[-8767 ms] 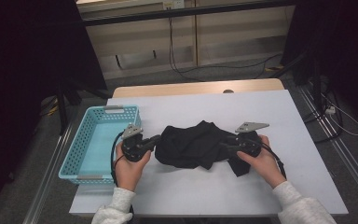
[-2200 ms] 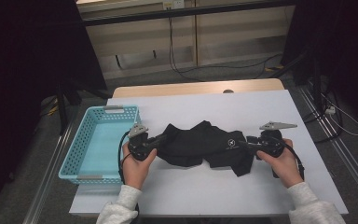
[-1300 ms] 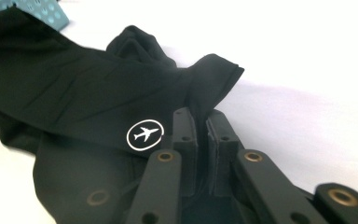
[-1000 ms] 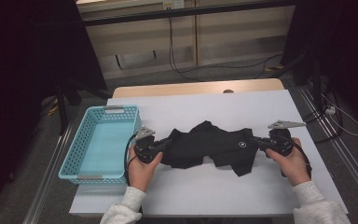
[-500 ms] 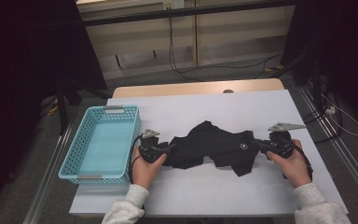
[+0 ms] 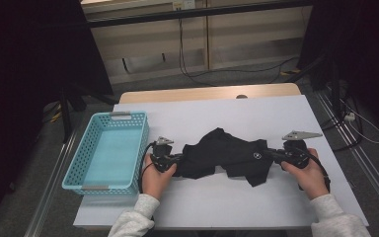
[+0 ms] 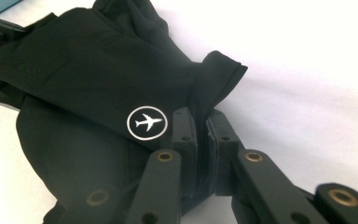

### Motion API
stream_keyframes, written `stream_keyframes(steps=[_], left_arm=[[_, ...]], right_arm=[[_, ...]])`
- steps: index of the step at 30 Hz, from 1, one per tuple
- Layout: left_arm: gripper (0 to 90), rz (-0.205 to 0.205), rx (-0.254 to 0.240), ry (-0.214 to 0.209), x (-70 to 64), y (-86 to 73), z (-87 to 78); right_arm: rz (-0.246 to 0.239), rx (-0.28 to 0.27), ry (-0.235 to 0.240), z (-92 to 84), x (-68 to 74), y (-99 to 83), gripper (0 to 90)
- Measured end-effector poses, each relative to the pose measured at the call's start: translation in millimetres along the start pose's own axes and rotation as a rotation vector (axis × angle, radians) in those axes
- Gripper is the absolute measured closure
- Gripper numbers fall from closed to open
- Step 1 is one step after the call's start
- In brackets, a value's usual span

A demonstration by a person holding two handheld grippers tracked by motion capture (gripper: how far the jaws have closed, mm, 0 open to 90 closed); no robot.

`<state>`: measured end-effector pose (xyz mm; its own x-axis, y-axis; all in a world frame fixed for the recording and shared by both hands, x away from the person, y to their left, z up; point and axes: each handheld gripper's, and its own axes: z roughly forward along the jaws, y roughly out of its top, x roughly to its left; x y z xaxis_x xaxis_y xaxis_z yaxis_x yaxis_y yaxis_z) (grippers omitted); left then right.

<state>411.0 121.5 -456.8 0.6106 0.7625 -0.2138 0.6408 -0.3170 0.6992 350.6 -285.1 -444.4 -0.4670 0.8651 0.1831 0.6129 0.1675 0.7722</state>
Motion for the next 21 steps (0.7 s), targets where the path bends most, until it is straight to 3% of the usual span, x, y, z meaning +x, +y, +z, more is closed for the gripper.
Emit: stream_keyframes(steps=[3,7,11,14,21], left_arm=[[86.9,-0.034,-0.052,-0.011,3.4,1.2,-4.7],[87.1,-0.041,-0.163,-0.006,5.9,9.7,-21.6],[87.1,-0.034,-0.235,-0.016,5.4,16.1,-34.1],[87.1,-0.031,-0.249,-0.028,5.0,18.0,-36.9],[87.1,-0.026,-0.276,-0.035,2.0,20.4,-41.9]], right_arm=[[0.001,-0.022,-0.002,-2.4,0.0,1.8,84.7],[0.006,-0.039,-0.003,-4.4,-0.1,2.4,84.7],[0.002,-0.076,-0.009,-11.5,-0.5,3.2,84.7],[0.016,-0.117,-0.001,-18.0,-1.7,4.1,84.7],[0.001,-0.134,-0.007,-21.8,0.2,5.4,84.6]])
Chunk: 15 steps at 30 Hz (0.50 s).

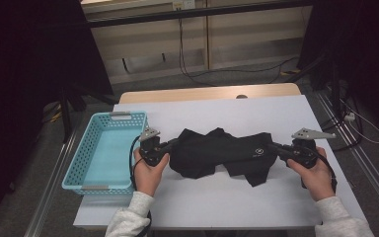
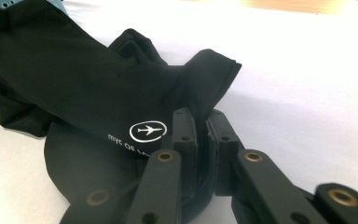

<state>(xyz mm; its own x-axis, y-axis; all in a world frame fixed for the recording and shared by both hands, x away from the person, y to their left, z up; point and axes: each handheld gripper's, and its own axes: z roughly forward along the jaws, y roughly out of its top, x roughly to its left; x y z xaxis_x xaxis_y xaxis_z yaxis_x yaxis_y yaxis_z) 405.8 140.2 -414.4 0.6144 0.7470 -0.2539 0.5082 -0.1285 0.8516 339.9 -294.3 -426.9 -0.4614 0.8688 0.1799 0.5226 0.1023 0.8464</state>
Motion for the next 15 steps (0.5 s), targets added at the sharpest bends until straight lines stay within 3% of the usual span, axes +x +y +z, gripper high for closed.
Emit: stream_keyframes(steps=[15], left_arm=[[87.1,-0.024,-0.069,-0.017,3.1,8.5,-11.9]], right_arm=[[-0.014,-0.049,0.013,-5.9,1.6,9.0,84.7]])
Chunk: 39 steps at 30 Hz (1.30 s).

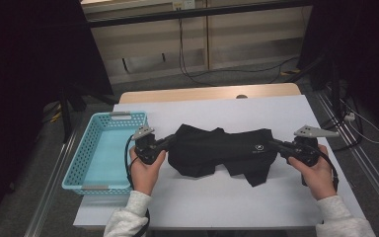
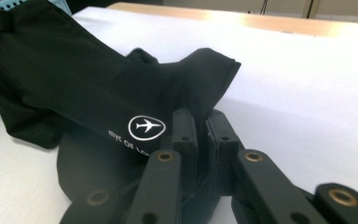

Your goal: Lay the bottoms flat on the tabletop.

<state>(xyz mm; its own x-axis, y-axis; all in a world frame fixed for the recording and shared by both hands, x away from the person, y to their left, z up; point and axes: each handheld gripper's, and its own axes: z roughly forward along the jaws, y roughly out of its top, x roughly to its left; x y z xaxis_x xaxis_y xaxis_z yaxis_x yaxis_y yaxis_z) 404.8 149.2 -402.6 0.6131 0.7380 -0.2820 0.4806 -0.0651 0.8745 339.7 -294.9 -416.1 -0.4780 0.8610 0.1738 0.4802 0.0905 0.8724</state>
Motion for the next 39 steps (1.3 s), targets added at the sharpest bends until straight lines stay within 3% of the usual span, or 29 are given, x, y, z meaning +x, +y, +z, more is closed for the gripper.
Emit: stream_keyframes(steps=[17,25,35,39], left_arm=[[87.2,-0.02,-0.057,-0.012,1.2,8.0,-7.8],[87.2,-0.02,-0.074,-0.021,1.1,23.2,-5.9],[87.2,-0.018,-0.082,-0.005,6.9,33.4,-3.5],[87.2,-0.049,-0.091,0.003,10.1,35.5,-0.1]], right_arm=[[-0.028,-0.033,0.011,-3.8,4.6,9.1,84.8],[-0.05,-0.039,0.008,-6.7,6.7,19.5,84.7],[-0.039,-0.072,-0.006,-2.7,-0.3,37.1,84.7],[-0.045,-0.064,-0.015,2.7,0.5,40.5,84.7]])
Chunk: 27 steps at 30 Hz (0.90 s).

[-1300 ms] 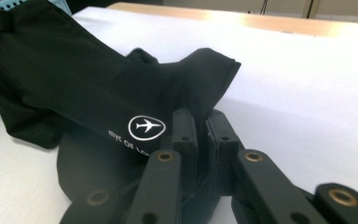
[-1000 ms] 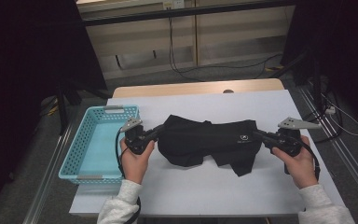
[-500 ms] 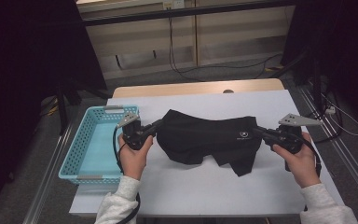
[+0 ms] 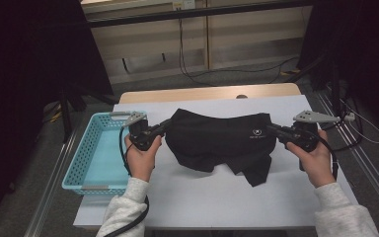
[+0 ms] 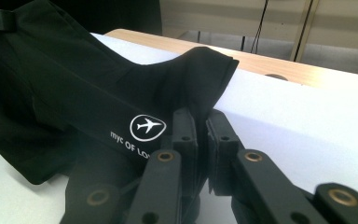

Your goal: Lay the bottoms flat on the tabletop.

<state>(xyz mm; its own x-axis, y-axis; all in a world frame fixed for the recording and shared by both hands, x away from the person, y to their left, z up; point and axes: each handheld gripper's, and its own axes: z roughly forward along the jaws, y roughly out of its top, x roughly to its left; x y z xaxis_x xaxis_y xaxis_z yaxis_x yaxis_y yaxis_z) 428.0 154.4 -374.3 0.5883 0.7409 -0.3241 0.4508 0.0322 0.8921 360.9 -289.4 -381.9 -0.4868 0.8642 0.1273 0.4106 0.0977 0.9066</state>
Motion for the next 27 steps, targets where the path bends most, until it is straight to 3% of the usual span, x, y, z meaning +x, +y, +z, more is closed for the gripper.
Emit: stream_keyframes(steps=[3,7,10,17,20,22,23,24,26,27], left_arm=[[87.2,-0.024,0.006,0.016,3.9,-0.8,2.1],[87.2,-0.01,0.02,0.011,2.9,-0.7,6.8],[87.2,-0.027,0.026,0.018,6.9,3.9,13.2],[87.2,-0.058,0.096,0.018,19.7,19.9,45.3],[87.2,-0.041,0.077,0.05,26.3,42.4,62.1],[87.1,0.029,0.05,0.107,28.7,66.2,77.6],[86.5,0.038,0.028,0.132,29.6,75.2,86.0],[84.4,0.029,0.018,0.141,31.0,80.3,93.9],[54.4,-0.021,0.045,0.154,30.9,78.4,106.5],[49.3,-0.001,0.062,0.14,27.7,71.7,108.9]], right_arm=[[0.012,0.003,0.001,1.9,-1.7,0.8,84.6],[0.007,-0.002,0.006,1.7,-1.9,1.5,84.6],[0.009,0.004,0.009,6.1,-6.2,1.6,84.5],[0.015,0.069,-0.013,32.4,-25.8,8.6,84.7],[0.031,0.083,-0.024,52.4,-40.1,26.6,85.4],[0.052,0.06,-0.088,70.3,-53.3,50.2,85.3],[0.073,0.046,-0.135,79.6,-59.9,63.4,83.8],[0.117,0.012,-0.175,87.0,-64.7,74.4,76.3],[0.177,-0.06,-0.236,97.0,-65.4,82.2,60.6],[0.185,-0.057,-0.229,101.1,-63.0,80.2,52.2]])
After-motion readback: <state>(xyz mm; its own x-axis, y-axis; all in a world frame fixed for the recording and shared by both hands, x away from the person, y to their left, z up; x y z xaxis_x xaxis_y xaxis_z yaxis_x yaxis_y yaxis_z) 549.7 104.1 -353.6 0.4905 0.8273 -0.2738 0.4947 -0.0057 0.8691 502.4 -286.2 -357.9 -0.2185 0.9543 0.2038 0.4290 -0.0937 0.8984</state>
